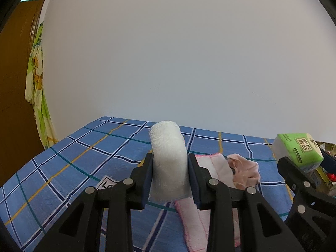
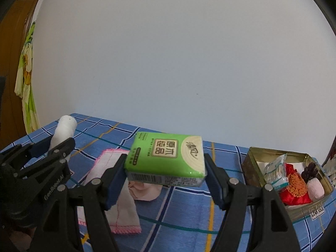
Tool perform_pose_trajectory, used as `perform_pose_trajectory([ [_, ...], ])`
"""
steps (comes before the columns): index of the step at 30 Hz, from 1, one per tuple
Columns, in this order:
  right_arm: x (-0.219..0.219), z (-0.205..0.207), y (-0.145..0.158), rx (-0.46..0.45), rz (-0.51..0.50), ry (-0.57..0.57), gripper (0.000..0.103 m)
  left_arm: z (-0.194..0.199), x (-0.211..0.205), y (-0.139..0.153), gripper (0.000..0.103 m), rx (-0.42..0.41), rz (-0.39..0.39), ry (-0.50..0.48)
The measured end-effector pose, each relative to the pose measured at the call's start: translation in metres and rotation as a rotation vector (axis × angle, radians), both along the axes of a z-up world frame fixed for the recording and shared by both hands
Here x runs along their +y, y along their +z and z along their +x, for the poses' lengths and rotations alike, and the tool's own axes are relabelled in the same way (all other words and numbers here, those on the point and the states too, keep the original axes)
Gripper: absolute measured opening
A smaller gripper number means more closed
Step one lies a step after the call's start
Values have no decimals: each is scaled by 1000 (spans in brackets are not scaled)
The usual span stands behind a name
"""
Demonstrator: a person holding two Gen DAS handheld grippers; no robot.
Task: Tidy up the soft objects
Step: 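Lift the white roll and green tissue pack and carry them toward the tin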
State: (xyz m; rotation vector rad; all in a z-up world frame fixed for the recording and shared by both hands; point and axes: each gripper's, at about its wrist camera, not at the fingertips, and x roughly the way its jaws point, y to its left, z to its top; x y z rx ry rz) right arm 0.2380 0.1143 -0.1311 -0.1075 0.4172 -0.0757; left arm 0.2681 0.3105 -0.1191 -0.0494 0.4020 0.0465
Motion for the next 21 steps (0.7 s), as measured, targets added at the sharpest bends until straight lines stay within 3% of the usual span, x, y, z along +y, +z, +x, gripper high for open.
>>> perform_pose_trajectory([
  [21,-40,-36,5,-23,-33,-27,70,-23,-45,0,35,-1,2,-61],
])
